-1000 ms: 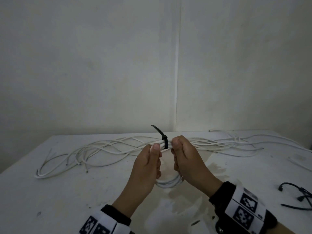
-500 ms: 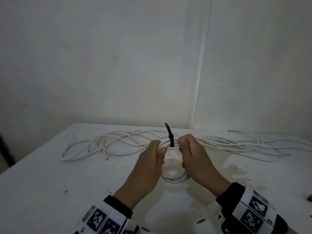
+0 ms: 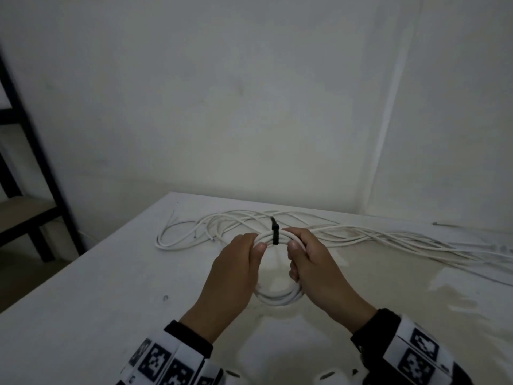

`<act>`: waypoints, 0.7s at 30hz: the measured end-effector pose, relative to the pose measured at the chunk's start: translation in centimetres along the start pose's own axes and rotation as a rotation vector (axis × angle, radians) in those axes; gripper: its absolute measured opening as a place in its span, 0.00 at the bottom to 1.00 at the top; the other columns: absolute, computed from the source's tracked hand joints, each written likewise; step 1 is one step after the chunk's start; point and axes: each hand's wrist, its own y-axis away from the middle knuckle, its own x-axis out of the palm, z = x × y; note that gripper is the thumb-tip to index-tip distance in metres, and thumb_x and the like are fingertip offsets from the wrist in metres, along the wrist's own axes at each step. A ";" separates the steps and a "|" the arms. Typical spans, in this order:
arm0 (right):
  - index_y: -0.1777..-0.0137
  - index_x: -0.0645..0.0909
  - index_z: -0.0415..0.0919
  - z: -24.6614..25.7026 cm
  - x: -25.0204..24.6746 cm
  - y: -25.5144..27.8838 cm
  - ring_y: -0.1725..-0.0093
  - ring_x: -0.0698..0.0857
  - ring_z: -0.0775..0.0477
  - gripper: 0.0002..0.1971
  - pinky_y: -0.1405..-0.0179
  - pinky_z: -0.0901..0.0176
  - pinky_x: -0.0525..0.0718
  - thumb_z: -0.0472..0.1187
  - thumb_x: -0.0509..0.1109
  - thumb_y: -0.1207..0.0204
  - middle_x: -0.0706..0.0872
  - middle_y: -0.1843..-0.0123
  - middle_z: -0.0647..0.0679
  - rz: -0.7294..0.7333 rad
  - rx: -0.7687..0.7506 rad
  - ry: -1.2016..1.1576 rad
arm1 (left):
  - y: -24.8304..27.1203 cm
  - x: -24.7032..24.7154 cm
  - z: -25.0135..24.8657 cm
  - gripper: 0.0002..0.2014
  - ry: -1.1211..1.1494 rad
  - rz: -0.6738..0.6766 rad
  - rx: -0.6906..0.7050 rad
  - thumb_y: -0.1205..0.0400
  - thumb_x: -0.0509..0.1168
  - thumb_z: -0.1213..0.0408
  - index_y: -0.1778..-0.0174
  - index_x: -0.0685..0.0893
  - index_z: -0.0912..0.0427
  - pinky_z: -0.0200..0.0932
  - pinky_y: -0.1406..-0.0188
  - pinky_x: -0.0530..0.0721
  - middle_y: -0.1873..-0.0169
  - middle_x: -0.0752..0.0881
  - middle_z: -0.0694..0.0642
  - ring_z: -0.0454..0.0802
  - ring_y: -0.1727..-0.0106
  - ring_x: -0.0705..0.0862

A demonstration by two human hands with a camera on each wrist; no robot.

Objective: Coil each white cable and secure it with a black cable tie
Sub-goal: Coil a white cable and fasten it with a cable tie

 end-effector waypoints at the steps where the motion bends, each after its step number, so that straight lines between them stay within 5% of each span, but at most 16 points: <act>1: 0.49 0.75 0.55 -0.1 0.5 -0.2 0.72 0.72 0.55 0.10 0.69 0.62 0.73 0.38 0.55 0.16 0.74 0.66 0.52 0.006 0.010 0.007 | 0.1 -0.4 0.5 0.07 0.034 0.000 -0.004 0.15 0.54 0.55 0.54 0.76 0.50 0.31 0.66 0.68 0.66 0.76 0.43 0.36 0.64 0.75; 3: 0.47 0.75 0.52 -0.3 1.3 -0.6 0.72 0.72 0.55 0.10 0.69 0.65 0.72 0.39 0.54 0.16 0.75 0.64 0.52 0.024 0.039 0.028 | 0.5 -1.1 1.3 0.06 0.062 -0.011 0.007 0.16 0.57 0.57 0.49 0.78 0.50 0.26 0.64 0.70 0.64 0.80 0.43 0.33 0.61 0.78; 5: 0.40 0.74 0.50 -0.1 2.2 -0.9 0.68 0.76 0.57 0.10 0.66 0.68 0.73 0.41 0.53 0.16 0.78 0.59 0.54 0.076 0.076 0.051 | 0.7 -1.5 2.4 0.13 0.013 -0.012 0.019 0.15 0.56 0.57 0.41 0.80 0.56 0.30 0.59 0.70 0.57 0.84 0.51 0.41 0.56 0.80; 7: 0.29 0.68 0.51 0.1 3.2 -0.9 0.49 0.81 0.59 0.16 0.49 0.68 0.75 0.46 0.53 0.16 0.79 0.44 0.59 0.167 0.116 0.090 | 0.6 -2.1 3.5 0.19 -0.070 0.004 -0.006 0.15 0.52 0.54 0.34 0.78 0.60 0.41 0.50 0.76 0.50 0.85 0.59 0.54 0.48 0.82; 9: 0.22 0.57 0.55 0.4 3.9 -0.9 0.32 0.70 0.62 0.24 0.36 0.70 0.65 0.52 0.52 0.17 0.69 0.31 0.62 0.260 0.169 0.111 | 0.6 -2.8 4.7 0.26 -0.111 0.052 -0.039 0.20 0.49 0.51 0.31 0.76 0.62 0.48 0.44 0.77 0.46 0.85 0.62 0.57 0.43 0.82; 12: 0.20 0.51 0.58 0.3 4.8 -1.5 0.27 0.57 0.68 0.27 0.33 0.73 0.54 0.56 0.50 0.19 0.57 0.21 0.64 0.353 0.208 0.127 | 0.7 -4.0 6.8 0.21 -0.133 0.073 -0.110 0.15 0.54 0.56 0.29 0.74 0.63 0.44 0.40 0.75 0.42 0.84 0.63 0.57 0.40 0.81; 17: 0.21 0.50 0.61 -0.5 4.7 -2.3 0.21 0.59 0.57 0.28 0.34 0.68 0.56 0.60 0.49 0.20 0.56 0.18 0.58 0.362 0.280 0.196 | 1.1 -7.8 11.8 0.19 -0.207 0.087 -0.303 0.16 0.58 0.63 0.29 0.75 0.63 0.34 0.48 0.70 0.40 0.84 0.64 0.57 0.39 0.81; 21: 0.20 0.52 0.57 -1.6 4.4 -2.7 0.20 0.57 0.55 0.29 0.33 0.65 0.57 0.60 0.50 0.20 0.55 0.18 0.56 0.387 0.321 0.296 | 1.6 -10.9 16.2 0.18 -0.326 0.156 -0.445 0.15 0.57 0.64 0.30 0.75 0.63 0.43 0.39 0.72 0.37 0.82 0.65 0.59 0.36 0.80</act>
